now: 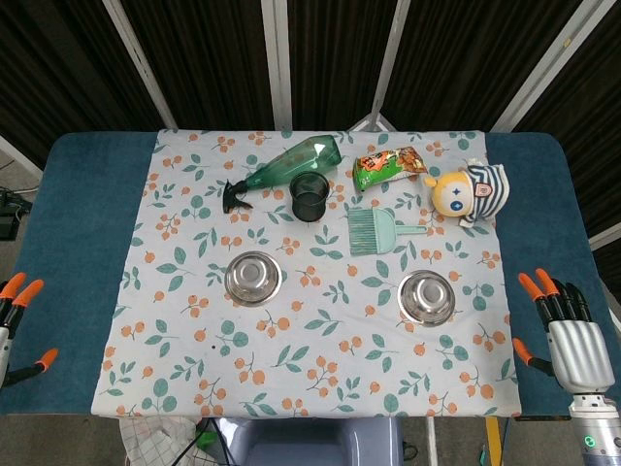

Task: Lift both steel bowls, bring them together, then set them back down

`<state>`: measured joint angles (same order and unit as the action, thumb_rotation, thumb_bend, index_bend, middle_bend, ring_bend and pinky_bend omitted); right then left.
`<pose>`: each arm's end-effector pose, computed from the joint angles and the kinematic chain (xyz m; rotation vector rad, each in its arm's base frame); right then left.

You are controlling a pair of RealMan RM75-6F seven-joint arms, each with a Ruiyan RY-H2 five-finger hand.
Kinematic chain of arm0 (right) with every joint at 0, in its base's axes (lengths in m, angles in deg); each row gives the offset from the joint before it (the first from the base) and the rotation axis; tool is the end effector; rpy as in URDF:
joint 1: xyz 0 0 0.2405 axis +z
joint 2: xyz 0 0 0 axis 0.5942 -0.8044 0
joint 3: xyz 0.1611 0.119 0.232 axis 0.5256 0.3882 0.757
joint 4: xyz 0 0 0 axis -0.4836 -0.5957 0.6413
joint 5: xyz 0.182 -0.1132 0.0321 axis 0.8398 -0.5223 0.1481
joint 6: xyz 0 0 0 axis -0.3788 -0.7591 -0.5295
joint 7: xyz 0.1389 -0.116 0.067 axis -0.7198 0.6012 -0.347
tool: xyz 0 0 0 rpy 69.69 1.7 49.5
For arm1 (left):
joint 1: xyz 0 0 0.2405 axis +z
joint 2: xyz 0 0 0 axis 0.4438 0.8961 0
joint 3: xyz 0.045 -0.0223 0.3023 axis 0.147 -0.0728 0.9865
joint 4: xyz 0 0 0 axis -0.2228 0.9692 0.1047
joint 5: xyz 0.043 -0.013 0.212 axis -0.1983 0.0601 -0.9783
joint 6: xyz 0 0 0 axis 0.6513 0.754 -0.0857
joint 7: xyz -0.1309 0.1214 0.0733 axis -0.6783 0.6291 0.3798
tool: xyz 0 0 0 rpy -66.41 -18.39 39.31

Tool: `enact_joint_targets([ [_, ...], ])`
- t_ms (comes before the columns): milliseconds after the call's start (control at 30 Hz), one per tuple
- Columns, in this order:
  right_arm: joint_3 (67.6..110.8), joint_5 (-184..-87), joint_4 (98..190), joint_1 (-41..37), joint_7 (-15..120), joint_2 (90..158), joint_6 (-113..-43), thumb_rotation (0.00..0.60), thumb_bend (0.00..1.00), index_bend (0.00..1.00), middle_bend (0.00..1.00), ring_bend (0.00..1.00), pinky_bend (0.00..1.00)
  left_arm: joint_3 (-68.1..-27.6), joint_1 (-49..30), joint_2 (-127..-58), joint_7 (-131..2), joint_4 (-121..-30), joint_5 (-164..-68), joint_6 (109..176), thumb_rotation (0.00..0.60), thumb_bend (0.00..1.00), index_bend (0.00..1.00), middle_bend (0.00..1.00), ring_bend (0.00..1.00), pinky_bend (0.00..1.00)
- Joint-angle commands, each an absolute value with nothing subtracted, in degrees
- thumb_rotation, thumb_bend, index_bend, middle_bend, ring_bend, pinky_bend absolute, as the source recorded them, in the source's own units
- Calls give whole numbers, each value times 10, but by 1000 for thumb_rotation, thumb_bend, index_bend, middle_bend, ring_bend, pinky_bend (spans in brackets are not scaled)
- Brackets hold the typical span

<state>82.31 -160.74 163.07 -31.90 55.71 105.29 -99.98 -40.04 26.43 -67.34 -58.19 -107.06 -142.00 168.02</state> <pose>-0.3466 -0.2338 0.1717 1.4019 -0.8720 0.9337 -0.3360 0.1936 0.1997 -1.3459 -0.9088 -0.8554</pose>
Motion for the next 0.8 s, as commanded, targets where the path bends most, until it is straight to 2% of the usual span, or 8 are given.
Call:
enact_joint_targets([
  [33,823,-1607,1631,-318,556,1053,-997,600,290,129,42,55,66,-400,264,-673,-580,-1072,-1419,1678,600,293,132,0,0,0],
  [367,817,-1616,1644,-321,541,1050,-1000,600,267,130,42,55,66,-398,271,-669,-585,-1077,-1430,1693,600,292,132,0,0,0],
  [633,809,-1613,1649,-315,503,1043,-977,600,243,129,42,55,66,-399,272,-673,-576,-1080,-1426,1692,600,293,132,0,0,0],
  [800,810,-1617,1652,-316,501,1051,-983,600,165,130,23,43,66,-392,279,-670,-582,-1083,-1444,1703,600,292,131,0,0,0],
])
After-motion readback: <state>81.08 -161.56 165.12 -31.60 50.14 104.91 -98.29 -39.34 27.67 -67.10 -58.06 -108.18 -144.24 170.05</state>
